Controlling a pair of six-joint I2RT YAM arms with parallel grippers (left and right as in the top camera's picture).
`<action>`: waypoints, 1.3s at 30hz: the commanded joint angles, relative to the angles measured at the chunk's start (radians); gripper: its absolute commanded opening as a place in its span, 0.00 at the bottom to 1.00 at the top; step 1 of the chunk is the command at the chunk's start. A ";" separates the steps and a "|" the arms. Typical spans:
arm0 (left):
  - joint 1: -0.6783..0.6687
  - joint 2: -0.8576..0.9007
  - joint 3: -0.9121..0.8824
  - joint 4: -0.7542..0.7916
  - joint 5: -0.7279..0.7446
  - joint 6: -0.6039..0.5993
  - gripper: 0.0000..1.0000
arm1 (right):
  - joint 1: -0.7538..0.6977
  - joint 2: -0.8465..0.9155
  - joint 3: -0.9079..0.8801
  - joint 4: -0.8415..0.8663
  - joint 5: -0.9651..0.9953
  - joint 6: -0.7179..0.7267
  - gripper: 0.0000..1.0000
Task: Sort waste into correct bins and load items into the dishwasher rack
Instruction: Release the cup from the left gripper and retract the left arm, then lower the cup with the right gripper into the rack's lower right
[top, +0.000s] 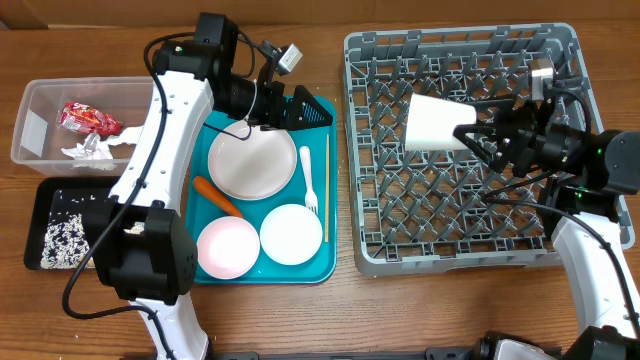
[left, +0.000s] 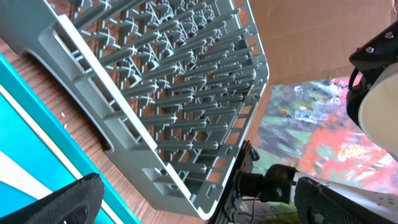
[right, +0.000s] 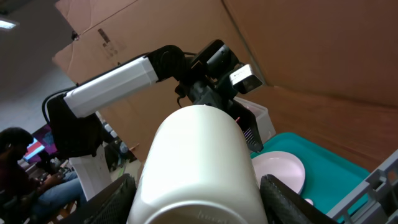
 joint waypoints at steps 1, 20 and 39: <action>-0.004 0.007 0.002 0.005 -0.003 -0.006 1.00 | -0.014 -0.014 0.023 -0.008 0.028 0.007 0.36; -0.004 0.007 0.002 0.005 -0.735 -0.006 1.00 | -0.162 -0.014 0.112 -0.331 0.262 -0.024 0.36; -0.004 0.007 0.002 0.005 -0.795 -0.006 1.00 | 0.038 -0.010 0.522 -1.382 1.164 -0.775 0.34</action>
